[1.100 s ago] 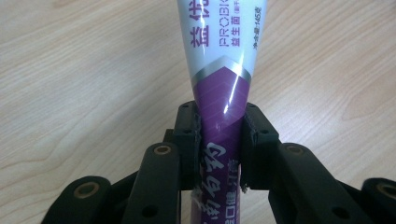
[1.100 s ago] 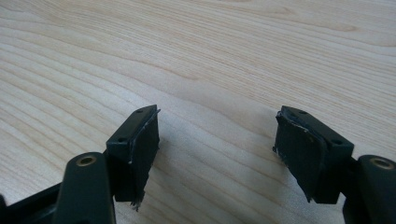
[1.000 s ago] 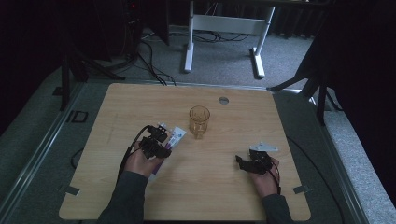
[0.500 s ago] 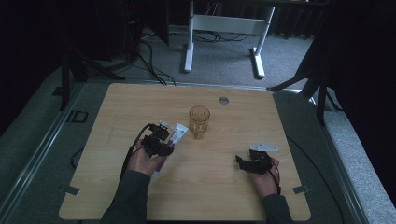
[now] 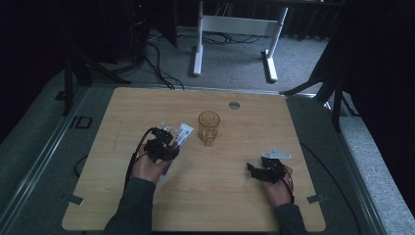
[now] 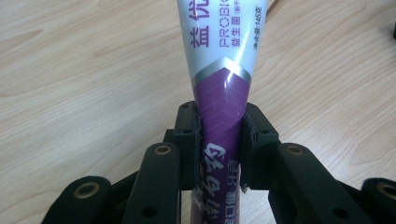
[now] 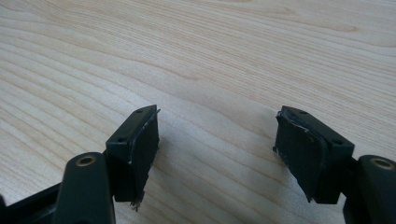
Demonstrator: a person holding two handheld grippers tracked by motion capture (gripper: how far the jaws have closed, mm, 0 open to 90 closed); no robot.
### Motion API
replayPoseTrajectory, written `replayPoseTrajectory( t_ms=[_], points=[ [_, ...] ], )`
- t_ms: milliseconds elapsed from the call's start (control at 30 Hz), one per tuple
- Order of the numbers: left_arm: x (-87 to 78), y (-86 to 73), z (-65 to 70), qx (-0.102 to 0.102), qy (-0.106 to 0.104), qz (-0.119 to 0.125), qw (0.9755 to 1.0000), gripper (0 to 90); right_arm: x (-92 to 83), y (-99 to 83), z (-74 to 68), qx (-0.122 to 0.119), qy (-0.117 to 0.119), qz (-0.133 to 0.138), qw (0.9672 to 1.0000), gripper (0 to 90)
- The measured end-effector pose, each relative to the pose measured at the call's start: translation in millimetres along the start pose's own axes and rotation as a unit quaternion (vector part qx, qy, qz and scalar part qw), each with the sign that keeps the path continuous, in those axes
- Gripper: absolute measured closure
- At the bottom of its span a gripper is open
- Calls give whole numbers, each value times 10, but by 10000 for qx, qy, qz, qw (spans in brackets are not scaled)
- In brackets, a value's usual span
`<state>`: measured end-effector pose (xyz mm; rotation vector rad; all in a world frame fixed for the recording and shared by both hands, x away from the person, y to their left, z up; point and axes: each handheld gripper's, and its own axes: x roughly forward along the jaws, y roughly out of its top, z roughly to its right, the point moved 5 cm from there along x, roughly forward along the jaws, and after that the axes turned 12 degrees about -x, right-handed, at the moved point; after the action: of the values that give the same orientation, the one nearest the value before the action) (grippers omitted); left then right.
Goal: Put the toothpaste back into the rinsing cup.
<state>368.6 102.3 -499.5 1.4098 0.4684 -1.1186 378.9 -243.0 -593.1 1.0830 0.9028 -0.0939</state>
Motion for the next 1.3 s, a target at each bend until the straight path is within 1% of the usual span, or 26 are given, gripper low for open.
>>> replayPoseTrajectory(
  t_ms=[67,200,500,600,700,767,900,1133,1300],
  points=[
    [7,3,3,35,-4,20,10000,718,0,0,0,1,0,0,10000,300],
    [17,7,-2,23,7,50,10000,718,0,1,-1,5,4,-2,10000,300],
    [9,28,-18,28,-9,260,9997,718,0,1,-1,2,3,1,10000,299],
    [4,34,-25,-3,-23,296,9996,718,0,1,-1,4,3,1,10000,299],
    [-7,49,-49,-71,-48,397,9992,718,0,1,-1,4,2,0,10000,300],
    [-7,56,-65,-111,-5,431,9990,718,0,1,-1,4,2,2,10000,299],
    [-10,68,-84,-180,-15,479,9987,718,1,2,-1,9,4,2,10000,300],
    [-20,88,-89,-256,-75,565,9980,718,2,3,-2,9,5,3,10000,300],
    [-29,119,-103,-334,-192,646,9972,718,2,2,-1,4,4,5,10000,299]
  ],
)
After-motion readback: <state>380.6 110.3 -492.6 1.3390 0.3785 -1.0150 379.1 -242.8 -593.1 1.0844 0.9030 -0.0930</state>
